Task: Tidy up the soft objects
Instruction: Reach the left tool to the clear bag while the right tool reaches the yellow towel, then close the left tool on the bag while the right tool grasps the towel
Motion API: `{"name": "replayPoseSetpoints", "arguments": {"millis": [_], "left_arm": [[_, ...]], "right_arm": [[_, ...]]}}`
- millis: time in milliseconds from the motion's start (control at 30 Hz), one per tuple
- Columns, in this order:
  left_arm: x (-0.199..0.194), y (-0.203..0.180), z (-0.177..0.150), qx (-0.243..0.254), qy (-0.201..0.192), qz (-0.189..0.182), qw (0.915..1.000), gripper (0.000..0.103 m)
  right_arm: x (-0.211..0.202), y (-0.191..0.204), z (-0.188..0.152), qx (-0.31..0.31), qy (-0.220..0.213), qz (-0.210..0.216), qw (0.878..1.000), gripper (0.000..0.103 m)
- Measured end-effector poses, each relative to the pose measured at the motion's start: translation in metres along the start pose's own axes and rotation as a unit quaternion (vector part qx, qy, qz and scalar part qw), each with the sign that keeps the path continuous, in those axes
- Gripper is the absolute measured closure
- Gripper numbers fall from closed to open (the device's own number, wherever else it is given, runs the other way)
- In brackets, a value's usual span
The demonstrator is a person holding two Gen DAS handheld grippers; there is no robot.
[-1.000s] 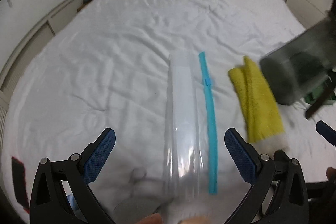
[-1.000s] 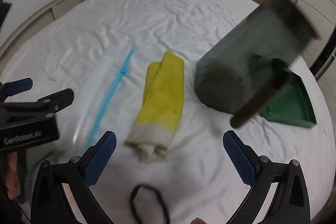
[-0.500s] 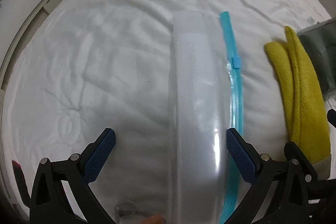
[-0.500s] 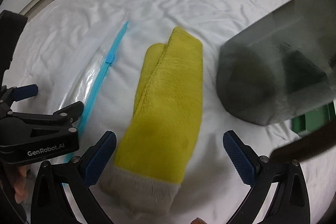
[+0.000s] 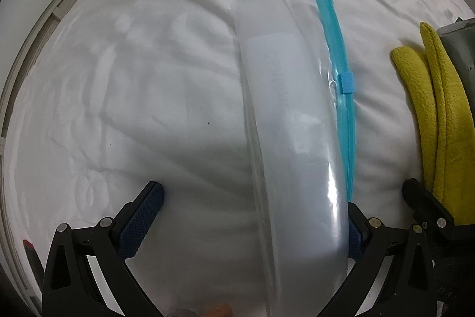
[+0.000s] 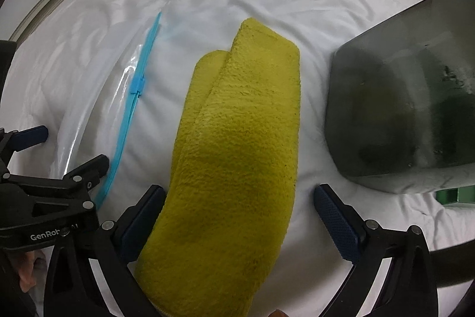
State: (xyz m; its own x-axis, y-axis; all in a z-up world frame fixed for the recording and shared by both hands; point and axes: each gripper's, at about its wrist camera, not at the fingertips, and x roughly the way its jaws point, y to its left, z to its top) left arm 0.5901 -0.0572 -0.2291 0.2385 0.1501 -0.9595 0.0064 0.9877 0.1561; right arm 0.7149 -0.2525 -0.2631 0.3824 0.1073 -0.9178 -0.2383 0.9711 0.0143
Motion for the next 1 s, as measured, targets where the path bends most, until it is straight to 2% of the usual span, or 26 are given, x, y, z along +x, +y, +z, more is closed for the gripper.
{"name": "replayPoseSetpoints", "arguments": {"millis": [167, 300, 533, 667, 867, 1000], "left_arm": [[-0.003, 0.002, 0.004, 0.005, -0.006, -0.008, 0.9999, 0.001], [-0.007, 0.005, 0.002, 0.009, -0.014, -0.046, 0.9988, 0.001], [-0.002, -0.008, 0.008, 0.020, -0.010, -0.026, 0.9994, 0.001], [-0.005, -0.020, 0.018, 0.020, -0.018, -0.022, 0.9994, 0.003], [-0.009, 0.000, 0.032, 0.013, -0.003, -0.073, 0.9972, 0.003], [-0.003, 0.018, 0.041, -0.010, -0.001, -0.131, 0.9913, 0.003]], "right_arm": [[0.008, -0.012, 0.003, 0.007, -0.001, 0.021, 1.000, 0.001], [0.014, -0.023, 0.006, 0.005, -0.002, 0.048, 0.999, 0.001], [0.024, -0.031, 0.010, -0.008, 0.001, 0.054, 0.999, 0.000], [0.020, -0.041, 0.009, -0.005, -0.002, 0.072, 0.997, 0.001], [0.011, -0.044, 0.004, -0.010, -0.003, 0.078, 0.997, 0.001], [0.008, -0.043, -0.001, -0.026, -0.004, 0.068, 0.997, 0.001]]}}
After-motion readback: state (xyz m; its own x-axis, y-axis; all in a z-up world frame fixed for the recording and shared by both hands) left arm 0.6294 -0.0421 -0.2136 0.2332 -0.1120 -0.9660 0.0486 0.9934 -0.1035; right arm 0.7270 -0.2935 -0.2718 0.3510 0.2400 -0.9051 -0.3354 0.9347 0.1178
